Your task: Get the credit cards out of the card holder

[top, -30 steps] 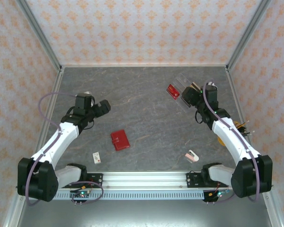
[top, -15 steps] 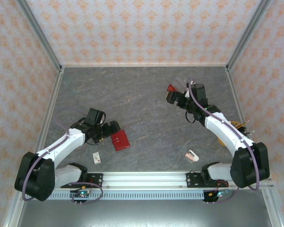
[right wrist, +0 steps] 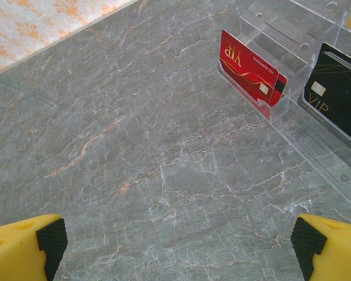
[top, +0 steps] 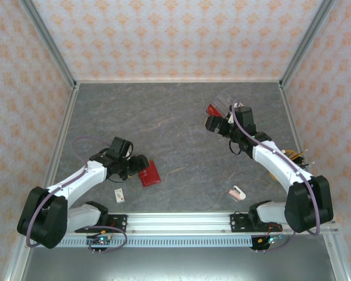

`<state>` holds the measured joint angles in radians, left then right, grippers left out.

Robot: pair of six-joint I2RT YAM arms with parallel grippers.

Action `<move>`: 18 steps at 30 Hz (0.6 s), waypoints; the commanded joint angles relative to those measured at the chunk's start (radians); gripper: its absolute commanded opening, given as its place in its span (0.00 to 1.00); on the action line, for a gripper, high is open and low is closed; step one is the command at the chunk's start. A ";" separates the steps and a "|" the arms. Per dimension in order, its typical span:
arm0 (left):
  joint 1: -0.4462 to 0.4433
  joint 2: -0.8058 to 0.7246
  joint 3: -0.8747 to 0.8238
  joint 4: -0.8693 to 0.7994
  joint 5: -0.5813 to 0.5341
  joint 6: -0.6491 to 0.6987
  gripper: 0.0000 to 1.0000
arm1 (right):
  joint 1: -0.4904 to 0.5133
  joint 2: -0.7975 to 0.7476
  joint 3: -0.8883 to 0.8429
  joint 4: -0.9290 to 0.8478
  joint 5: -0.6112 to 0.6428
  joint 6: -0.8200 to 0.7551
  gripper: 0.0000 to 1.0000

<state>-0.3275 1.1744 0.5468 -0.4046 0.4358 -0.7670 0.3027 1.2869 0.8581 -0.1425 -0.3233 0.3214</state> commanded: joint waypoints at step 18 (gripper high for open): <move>-0.013 0.126 -0.045 0.172 0.094 -0.041 0.34 | 0.004 -0.034 -0.010 -0.007 0.004 -0.013 1.00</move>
<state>-0.3340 1.2888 0.5156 -0.2649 0.5270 -0.7982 0.3027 1.2800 0.8562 -0.1425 -0.3225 0.3202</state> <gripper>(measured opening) 0.346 0.997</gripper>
